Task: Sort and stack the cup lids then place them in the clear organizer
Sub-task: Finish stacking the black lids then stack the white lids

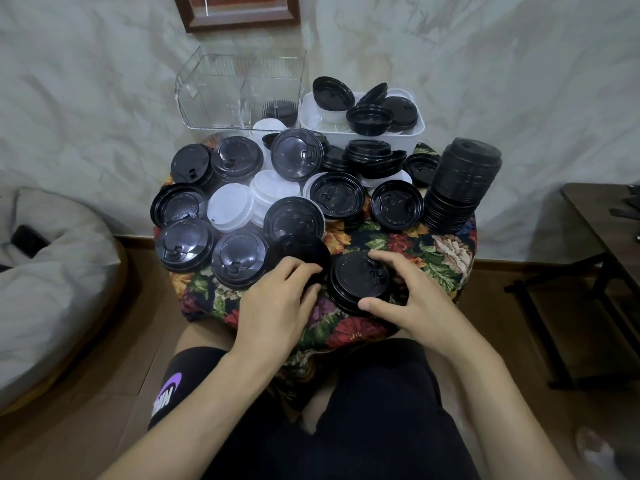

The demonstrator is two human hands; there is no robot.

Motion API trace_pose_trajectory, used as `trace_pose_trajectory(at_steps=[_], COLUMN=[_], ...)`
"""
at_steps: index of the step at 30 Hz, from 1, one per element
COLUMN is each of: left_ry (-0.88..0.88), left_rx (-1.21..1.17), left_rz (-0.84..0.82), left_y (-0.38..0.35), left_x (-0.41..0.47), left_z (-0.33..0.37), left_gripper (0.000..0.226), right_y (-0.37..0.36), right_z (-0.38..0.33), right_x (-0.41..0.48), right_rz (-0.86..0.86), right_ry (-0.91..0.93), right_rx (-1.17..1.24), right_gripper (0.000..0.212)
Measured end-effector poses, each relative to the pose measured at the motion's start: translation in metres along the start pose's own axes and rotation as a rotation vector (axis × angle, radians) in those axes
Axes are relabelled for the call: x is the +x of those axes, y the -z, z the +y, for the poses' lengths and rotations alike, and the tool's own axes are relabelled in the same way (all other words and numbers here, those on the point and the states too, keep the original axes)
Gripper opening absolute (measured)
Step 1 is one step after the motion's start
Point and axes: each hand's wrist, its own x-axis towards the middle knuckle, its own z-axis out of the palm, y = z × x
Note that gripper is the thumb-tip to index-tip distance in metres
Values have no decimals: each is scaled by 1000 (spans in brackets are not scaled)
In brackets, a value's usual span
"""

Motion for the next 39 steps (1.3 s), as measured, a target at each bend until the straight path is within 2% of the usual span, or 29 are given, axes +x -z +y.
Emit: trace_pose_trajectory(at_steps=[7,13,18,20,24,28,33,39], left_ry=[38,144,350,492,750,783,556,376], left_rx=[-45,-402,-868,-1011,-1261,-1198,-882,-614], left_rz=[69,200,20,-18,-145,-192,-204,-280], left_y=[7,32,43,38,24,15,15,11], left_x=[3,11,20,23,26,25,26,21], left_z=[5,21,35,36,31,28,29,23], left_gripper=[6,5,11,11,9,15,17,62], right_y=[0,0,-1,-1,0,0,-1,-2], right_z=[-2,-2,-2,-2,-4,-6,-4,-2], right_x=[-1,-1,-2,-2,-4,-5,-4,-3], right_rz=[6,10,10,18,39,31,29,42], right_ry=[25,7,7,5,-6,20,27,23], right_rx=[-27,-26,-7,6,35,46,60,73], right_gripper=[73,74,70,70,85,92,91,93])
